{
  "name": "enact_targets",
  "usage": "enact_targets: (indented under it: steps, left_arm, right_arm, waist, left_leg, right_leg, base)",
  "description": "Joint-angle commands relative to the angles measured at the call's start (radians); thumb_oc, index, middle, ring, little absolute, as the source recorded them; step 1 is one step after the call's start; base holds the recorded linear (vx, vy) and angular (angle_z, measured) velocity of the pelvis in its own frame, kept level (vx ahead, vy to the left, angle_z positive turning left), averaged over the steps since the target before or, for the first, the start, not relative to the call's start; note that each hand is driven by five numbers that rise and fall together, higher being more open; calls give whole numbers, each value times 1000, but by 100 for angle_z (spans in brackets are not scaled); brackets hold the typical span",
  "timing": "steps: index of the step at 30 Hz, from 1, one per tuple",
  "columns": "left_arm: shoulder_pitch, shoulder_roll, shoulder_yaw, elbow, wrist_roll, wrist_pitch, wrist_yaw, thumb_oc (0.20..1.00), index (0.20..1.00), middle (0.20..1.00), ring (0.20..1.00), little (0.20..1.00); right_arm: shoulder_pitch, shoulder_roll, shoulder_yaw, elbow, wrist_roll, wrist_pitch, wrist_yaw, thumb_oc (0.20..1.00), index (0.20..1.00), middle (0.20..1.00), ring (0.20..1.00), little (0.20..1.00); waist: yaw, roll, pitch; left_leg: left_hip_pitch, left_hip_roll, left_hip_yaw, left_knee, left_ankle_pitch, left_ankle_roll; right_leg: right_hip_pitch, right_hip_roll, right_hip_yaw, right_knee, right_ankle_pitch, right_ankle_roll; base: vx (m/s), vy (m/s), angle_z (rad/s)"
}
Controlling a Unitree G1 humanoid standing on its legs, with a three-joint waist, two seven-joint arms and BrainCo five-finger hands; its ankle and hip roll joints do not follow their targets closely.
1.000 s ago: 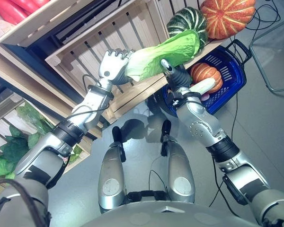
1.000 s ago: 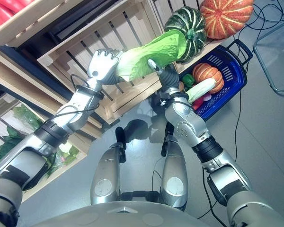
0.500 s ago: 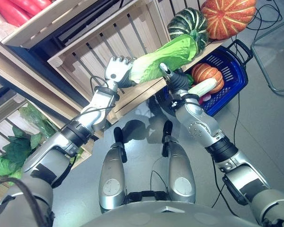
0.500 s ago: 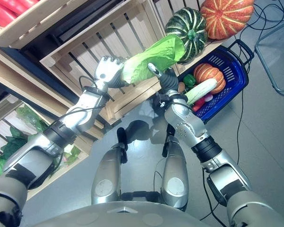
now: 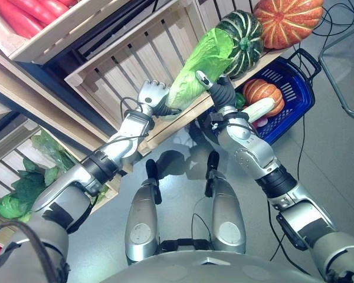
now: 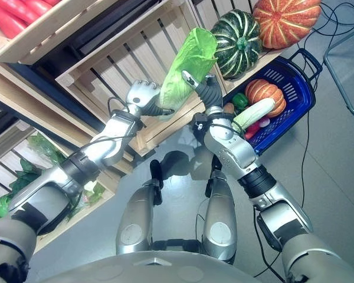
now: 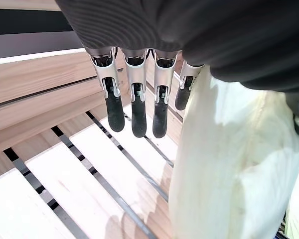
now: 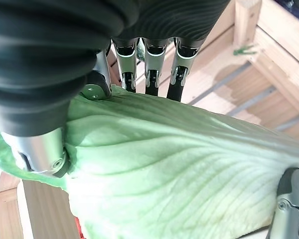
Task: Pick up fruits and vegetables into the basket
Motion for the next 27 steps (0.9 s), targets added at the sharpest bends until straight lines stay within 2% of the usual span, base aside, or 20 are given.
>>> enact_targets:
  steps: [1,2,7,9,11,12,14,16,19,21,24,25,27]
  left_arm:
    - [2,-133,-231,-121,99,-82,7,843,843,843,843,843]
    - [2,-135,-227,-117,91,-78,9,1000,1000,1000,1000,1000]
    - [8,-140,-207,-102,33,-50,34,1000,1000,1000,1000,1000]
    - [17,-141,-196,-87,-38,-25,37,1000,1000,1000,1000,1000]
    - [43,-147,-171,-46,-207,12,63,1000,1000,1000,1000,1000]
    - [45,-147,-170,-41,-231,15,65,1000,1000,1000,1000,1000]
    - [79,-154,-142,-3,-430,32,116,1000,1000,1000,1000,1000]
    - [154,-145,-81,53,-616,5,204,1000,1000,1000,1000,1000]
    - [245,-99,-6,87,-727,-65,242,1000,1000,1000,1000,1000]
    - [322,-64,52,118,-771,-119,244,1000,1000,1000,1000,1000]
    - [378,-50,97,150,-794,-156,239,1000,1000,1000,1000,1000]
    - [423,-41,131,177,-805,-196,244,1000,1000,1000,1000,1000]
    - [461,-40,163,196,-800,-225,253,1000,1000,1000,1000,1000]
  right_arm:
    - [-243,162,25,-143,-48,-64,39,200,200,200,200,200]
    - [-246,161,20,-143,-58,-56,34,200,200,200,200,200]
    - [-246,146,4,-144,-71,-45,32,200,200,200,200,200]
    - [-243,137,-5,-145,-86,-49,32,200,200,200,200,200]
    - [-238,123,-25,-154,-127,-57,32,200,200,200,200,200]
    - [-236,121,-28,-158,-130,-56,32,200,200,200,200,200]
    - [-230,107,-47,-175,-170,-59,33,200,200,200,200,200]
    - [-203,79,-92,-219,-218,-53,43,200,200,200,200,200]
    - [-168,25,-147,-284,-243,-45,52,200,200,200,200,200]
    - [-129,-20,-198,-325,-265,-55,74,200,200,200,200,200]
    - [-94,-59,-234,-359,-274,-69,87,200,200,200,200,200]
    - [-65,-90,-264,-372,-273,-89,98,200,200,200,200,200]
    - [-30,-121,-297,-387,-272,-103,106,200,200,200,200,200]
  waist:
    - [-8,2,-53]
    - [-9,3,-52]
    - [-10,4,-50]
    - [-11,5,-48]
    - [-12,7,-44]
    - [-13,8,-44]
    - [-13,11,-43]
    - [-9,19,-39]
    - [-6,27,-36]
    - [-6,31,-35]
    - [-9,33,-35]
    - [-11,33,-34]
    - [-15,32,-32]
  left_leg:
    - [-1,4,-6,5,-18,29]
    - [-1,5,-5,4,-18,30]
    - [0,6,-2,4,-17,30]
    - [0,8,-1,6,-17,29]
    - [-3,9,0,9,-16,28]
    - [-3,9,0,10,-17,28]
    - [-5,9,1,12,-17,28]
    - [-3,7,0,12,-17,28]
    - [-4,7,1,16,-19,27]
    - [-4,8,4,17,-21,27]
    - [-4,10,8,17,-21,26]
    - [-3,13,12,15,-21,25]
    - [-3,17,18,16,-20,25]
  right_leg:
    - [80,-39,-6,-27,-18,51]
    - [80,-39,-5,-27,-18,50]
    - [78,-39,-3,-27,-17,49]
    - [78,-39,-2,-25,-17,49]
    - [73,-37,-1,-20,-17,48]
    - [72,-37,-1,-19,-17,48]
    - [70,-35,0,-17,-19,47]
    - [69,-35,-2,-14,-18,48]
    - [65,-38,-4,-8,-19,47]
    - [62,-37,-4,-4,-21,44]
    - [58,-36,-2,-1,-22,43]
    - [56,-35,-1,1,-23,41]
    - [52,-34,0,5,-23,40]
  base:
    - [0,0,0]
    - [0,0,0]
    - [0,0,0]
    - [0,0,0]
    - [0,0,0]
    - [-11,3,-3]
    - [-9,1,-4]
    - [-5,-1,-2]
    - [0,0,0]
    - [0,0,0]
    - [0,0,0]
    - [0,0,0]
    - [0,0,0]
